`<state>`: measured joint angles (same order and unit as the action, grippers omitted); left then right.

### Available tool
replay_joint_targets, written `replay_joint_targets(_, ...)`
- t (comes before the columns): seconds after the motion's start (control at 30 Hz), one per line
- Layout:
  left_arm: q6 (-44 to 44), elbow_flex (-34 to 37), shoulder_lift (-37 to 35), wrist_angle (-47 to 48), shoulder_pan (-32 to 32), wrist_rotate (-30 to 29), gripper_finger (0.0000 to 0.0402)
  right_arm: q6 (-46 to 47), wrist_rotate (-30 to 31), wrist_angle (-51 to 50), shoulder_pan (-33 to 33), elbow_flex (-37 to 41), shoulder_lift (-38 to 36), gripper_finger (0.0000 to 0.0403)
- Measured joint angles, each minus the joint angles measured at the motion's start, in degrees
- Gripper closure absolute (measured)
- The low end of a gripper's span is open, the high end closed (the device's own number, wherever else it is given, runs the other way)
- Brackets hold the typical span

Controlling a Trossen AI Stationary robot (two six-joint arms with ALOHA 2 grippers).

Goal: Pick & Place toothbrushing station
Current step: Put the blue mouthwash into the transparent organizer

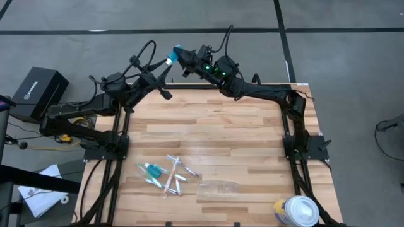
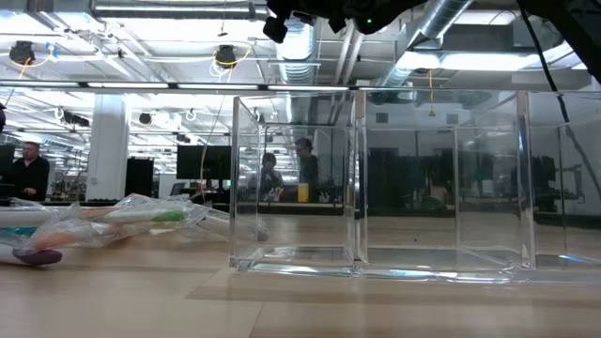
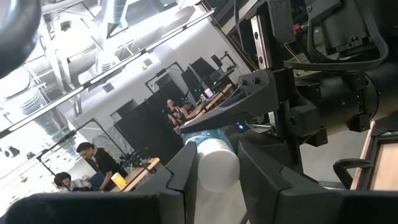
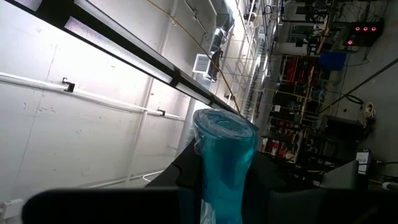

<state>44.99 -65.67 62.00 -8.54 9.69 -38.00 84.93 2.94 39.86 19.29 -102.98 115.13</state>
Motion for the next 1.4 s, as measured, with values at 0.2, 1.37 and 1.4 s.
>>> replay_joint_targets(0.2,0.0,0.0,0.0,-0.1,0.0,0.0,0.0321,0.0,0.0,0.3,0.0,0.0,0.0,0.0348)
replay_joint_targets(1.37,-20.7,0.1,-4.0,23.5,-0.5,-2.2,0.0321,-19.9,-19.1,2.1,18.9,-0.1,-16.9,0.0129)
replay_joint_targets(1.4,-23.4,0.1,-3.6,25.6,-0.6,-1.4,0.0321,-21.2,-20.0,0.3,19.5,-0.1,-18.3,0.0129)
